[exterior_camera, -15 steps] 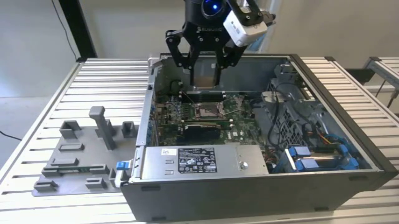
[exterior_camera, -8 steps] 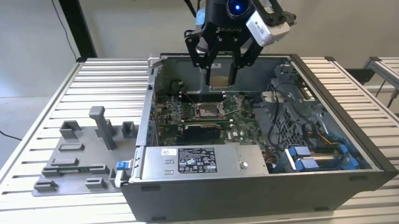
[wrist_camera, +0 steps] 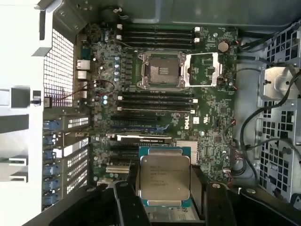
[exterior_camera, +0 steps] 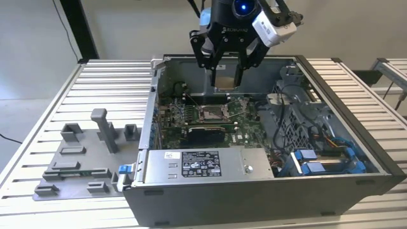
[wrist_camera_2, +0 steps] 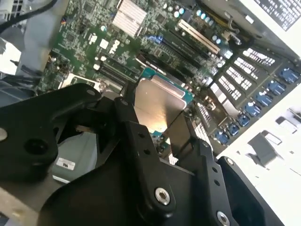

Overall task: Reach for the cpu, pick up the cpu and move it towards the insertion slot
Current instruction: 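Pick up the cpu and move it towards the insertion slot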

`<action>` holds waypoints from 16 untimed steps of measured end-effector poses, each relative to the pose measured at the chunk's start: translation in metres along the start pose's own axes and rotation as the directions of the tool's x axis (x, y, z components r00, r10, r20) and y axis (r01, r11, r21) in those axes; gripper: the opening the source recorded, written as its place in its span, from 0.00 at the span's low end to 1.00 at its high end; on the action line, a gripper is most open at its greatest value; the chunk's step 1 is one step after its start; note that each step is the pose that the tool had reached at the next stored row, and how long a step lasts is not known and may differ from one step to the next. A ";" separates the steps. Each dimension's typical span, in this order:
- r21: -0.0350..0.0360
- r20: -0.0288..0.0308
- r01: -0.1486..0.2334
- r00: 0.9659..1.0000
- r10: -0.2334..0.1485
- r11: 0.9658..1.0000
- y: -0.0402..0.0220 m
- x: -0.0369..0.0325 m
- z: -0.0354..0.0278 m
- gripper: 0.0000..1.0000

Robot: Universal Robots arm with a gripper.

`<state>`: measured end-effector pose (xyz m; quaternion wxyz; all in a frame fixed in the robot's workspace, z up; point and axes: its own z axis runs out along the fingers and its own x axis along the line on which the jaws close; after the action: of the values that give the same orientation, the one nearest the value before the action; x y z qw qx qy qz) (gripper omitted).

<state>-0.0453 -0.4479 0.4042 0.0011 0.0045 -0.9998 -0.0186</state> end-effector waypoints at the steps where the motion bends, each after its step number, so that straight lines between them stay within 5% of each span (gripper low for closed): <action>1: 0.000 0.000 -0.001 1.000 0.001 1.000 0.0026 0.0000 0.0003 0.00; 16: 0.000 0.000 -0.001 1.000 0.001 1.000 0.0515 0.0032 0.0064 0.00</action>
<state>-0.0490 -0.3963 0.3997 0.0010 0.0039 -0.9998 -0.0185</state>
